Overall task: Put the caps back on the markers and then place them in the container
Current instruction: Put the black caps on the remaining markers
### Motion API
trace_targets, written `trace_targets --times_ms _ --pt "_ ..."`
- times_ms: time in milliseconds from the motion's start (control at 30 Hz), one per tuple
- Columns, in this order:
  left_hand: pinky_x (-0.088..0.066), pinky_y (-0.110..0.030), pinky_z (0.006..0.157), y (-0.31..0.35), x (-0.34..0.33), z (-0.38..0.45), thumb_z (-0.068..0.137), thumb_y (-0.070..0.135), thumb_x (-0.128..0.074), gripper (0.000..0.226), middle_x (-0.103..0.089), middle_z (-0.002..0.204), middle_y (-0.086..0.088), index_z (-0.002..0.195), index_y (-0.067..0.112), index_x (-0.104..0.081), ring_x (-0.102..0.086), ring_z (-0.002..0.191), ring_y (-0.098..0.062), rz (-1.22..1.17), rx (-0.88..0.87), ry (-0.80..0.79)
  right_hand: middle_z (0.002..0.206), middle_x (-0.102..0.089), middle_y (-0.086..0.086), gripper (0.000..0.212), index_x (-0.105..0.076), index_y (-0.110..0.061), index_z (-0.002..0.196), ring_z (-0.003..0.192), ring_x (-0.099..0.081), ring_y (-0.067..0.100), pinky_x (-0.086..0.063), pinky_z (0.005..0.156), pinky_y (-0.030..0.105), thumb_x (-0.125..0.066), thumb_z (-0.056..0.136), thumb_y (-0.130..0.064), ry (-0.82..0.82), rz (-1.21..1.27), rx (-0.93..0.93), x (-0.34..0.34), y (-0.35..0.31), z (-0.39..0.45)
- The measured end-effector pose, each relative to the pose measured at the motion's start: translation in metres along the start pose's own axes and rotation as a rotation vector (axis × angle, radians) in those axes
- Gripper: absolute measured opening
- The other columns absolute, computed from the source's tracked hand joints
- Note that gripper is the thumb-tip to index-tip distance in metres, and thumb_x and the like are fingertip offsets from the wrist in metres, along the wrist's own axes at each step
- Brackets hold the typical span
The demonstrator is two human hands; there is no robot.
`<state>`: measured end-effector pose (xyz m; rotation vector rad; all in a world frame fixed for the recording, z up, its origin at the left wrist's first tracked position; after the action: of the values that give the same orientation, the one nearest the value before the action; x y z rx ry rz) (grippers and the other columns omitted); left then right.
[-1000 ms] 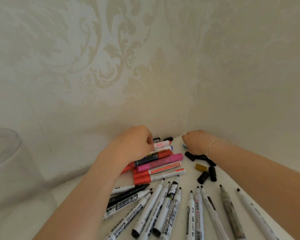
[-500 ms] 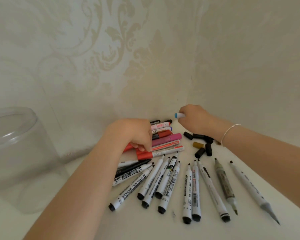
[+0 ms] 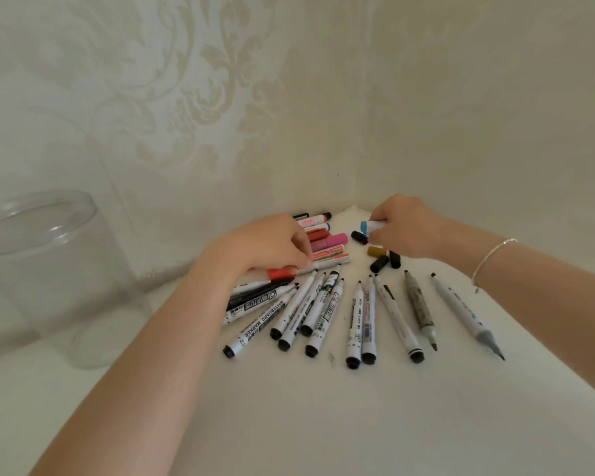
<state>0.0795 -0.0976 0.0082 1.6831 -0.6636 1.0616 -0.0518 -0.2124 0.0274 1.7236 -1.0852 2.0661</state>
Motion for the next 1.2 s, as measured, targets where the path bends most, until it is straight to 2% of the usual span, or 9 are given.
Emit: trace_targets --times_ms 100,233,367,500,700,833,1000,1100,1200 --pt "-0.046 -0.011 0.064 0.017 -0.015 -0.003 0.086 0.02 -0.067 0.007 -0.07 0.069 0.006 0.087 0.023 -0.073 -0.057 0.056 0.003 -0.076 -0.058 0.007 0.085 -0.065 0.015 0.013 -0.063 -0.004 0.084 0.072 -0.058 0.023 -0.038 0.056 0.024 -0.057 0.088 -0.015 0.006 0.017 -0.05 0.008 0.017 -0.01" --pt "-0.052 -0.021 0.076 0.044 -0.036 0.0 0.087 0.02 -0.066 0.009 -0.073 0.08 0.003 0.085 0.026 -0.071 -0.063 0.068 -0.001 -0.138 -0.114 -0.006 0.078 -0.07 0.014 0.015 -0.062 -0.002 0.078 0.078 -0.068 0.024 -0.043 0.061 0.024 -0.058 0.087 -0.013 -0.05 0.077 -0.125 0.014 0.045 -0.025" --pt "-0.056 -0.029 0.084 0.064 -0.059 0.007 0.087 0.023 -0.067 0.007 -0.073 0.082 0.005 0.089 0.028 -0.071 -0.069 0.077 -0.006 -0.107 -0.134 -0.062 0.058 -0.047 0.004 0.031 -0.045 -0.01 0.058 0.056 -0.045 0.018 -0.031 0.049 0.025 -0.064 0.083 -0.013 -0.126 0.008 -0.192 0.005 0.067 -0.038" --pt "-0.055 -0.022 0.076 0.082 -0.076 0.014 0.087 0.024 -0.067 0.008 -0.07 0.086 0.009 0.092 0.025 -0.073 -0.066 0.076 -0.004 -0.092 -0.164 -0.055 0.06 -0.034 0.002 0.037 -0.033 -0.013 0.061 0.052 -0.033 0.015 -0.025 0.044 0.024 -0.061 0.085 -0.014 -0.181 -0.088 -0.197 -0.014 0.075 -0.041" --pt "-0.043 -0.009 0.067 0.107 -0.093 0.022 0.087 0.022 -0.065 0.011 -0.064 0.081 0.017 0.095 0.023 -0.073 -0.057 0.071 0.006 -0.102 -0.247 -0.047 0.061 -0.038 0.0 0.036 -0.038 -0.013 0.062 0.054 -0.035 0.012 -0.027 0.047 0.023 -0.063 0.087 -0.02 -0.131 0.108 -0.2 -0.008 0.084 -0.031" --pt "-0.037 -0.005 0.062 0.129 -0.101 0.028 0.087 0.021 -0.065 0.011 -0.058 0.081 0.02 0.095 0.024 -0.072 -0.053 0.072 0.009 -0.09 -0.336 -0.03 0.066 -0.052 0.005 0.014 -0.062 -0.001 0.081 0.056 -0.045 0.013 -0.035 0.051 0.021 -0.066 0.085 -0.014 -0.008 0.422 -0.274 0.026 0.105 -0.023" --pt "-0.038 -0.022 0.092 0.16 -0.118 0.032 0.088 0.015 -0.058 0.037 -0.054 0.123 0.009 0.122 0.028 -0.062 -0.048 0.104 -0.006 0.121 -0.553 -0.031 0.08 -0.063 0.016 0.033 -0.054 -0.001 0.12 0.058 -0.055 0.016 -0.047 0.048 0.014 -0.06 0.088 -0.001 0.058 0.768 -0.281 0.033 0.119 -0.023" --pt "-0.026 -0.031 0.104 0.171 -0.132 0.033 0.088 0.009 -0.052 0.045 -0.05 0.139 0.011 0.126 0.031 -0.059 -0.037 0.123 -0.012 0.34 -0.684 0.016 0.081 -0.065 0.018 0.03 -0.052 -0.004 0.118 0.06 -0.056 0.021 -0.048 0.052 0.019 -0.056 0.089 0.002 0.103 0.855 -0.257 0.036 0.123 -0.024" --pt "-0.015 -0.031 0.11 0.18 -0.137 0.034 0.092 0.011 -0.05 0.034 -0.061 0.128 0.012 0.118 0.027 -0.065 -0.039 0.124 -0.011 0.386 -0.775 0.094 0.082 -0.07 0.012 0.016 -0.056 -0.006 0.107 0.066 -0.064 0.018 -0.05 0.06 0.02 -0.057 0.091 -0.007 0.133 0.862 -0.23 0.042 0.125 -0.025"
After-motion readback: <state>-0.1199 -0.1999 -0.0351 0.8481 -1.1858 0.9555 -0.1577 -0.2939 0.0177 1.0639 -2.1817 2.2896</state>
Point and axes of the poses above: each hand's wrist, its own z-axis towards the middle knuckle, its own x-axis out of the back of the hand, y = z × x, the point moved 6 cm from there along z, towards the middle knuckle
